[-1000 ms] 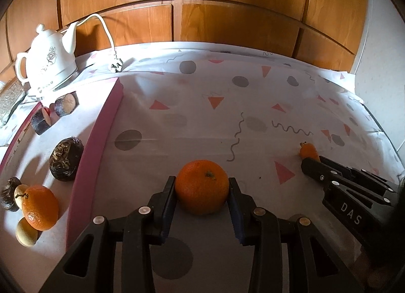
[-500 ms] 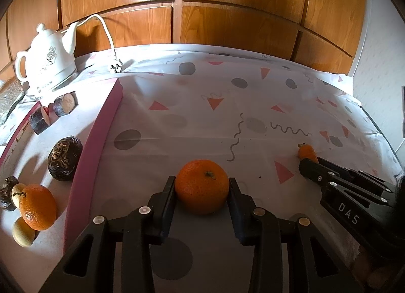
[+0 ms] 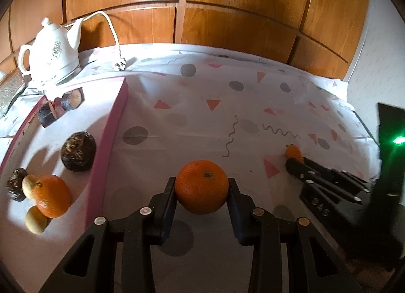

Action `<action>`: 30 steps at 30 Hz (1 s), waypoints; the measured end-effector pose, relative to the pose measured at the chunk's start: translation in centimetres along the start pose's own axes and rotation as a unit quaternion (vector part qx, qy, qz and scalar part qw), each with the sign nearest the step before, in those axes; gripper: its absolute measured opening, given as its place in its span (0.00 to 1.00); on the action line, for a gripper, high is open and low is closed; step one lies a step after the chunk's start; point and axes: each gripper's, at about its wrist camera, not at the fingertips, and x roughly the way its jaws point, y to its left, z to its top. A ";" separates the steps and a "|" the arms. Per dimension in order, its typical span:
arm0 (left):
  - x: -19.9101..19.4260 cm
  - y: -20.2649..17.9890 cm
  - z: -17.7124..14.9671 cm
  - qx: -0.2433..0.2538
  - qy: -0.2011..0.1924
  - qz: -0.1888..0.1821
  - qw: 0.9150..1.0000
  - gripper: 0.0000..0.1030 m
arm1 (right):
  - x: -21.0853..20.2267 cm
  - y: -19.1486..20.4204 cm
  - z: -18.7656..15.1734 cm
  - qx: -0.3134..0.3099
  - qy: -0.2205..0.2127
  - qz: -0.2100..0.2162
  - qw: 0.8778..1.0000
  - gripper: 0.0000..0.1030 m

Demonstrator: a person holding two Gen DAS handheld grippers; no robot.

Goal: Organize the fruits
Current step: 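Carry the orange with the left tool while the right tool carries the carrot toward the tray, then open the left tool to drop the orange into the tray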

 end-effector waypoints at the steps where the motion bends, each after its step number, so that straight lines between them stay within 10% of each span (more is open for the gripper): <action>1: -0.4 0.0 0.0 0.000 -0.003 -0.003 1.000 0.37 | 0.0 0.0 0.0 -0.001 0.000 -0.001 1.000 0.19; 19: -5.4 3.2 0.7 -0.019 -0.037 0.010 0.999 0.37 | 0.0 0.8 0.5 -0.023 0.014 -0.015 1.000 0.18; 30: -7.8 11.7 1.3 -0.097 -0.059 0.047 0.992 0.37 | -2.0 7.5 3.2 -0.051 0.015 0.117 0.992 0.18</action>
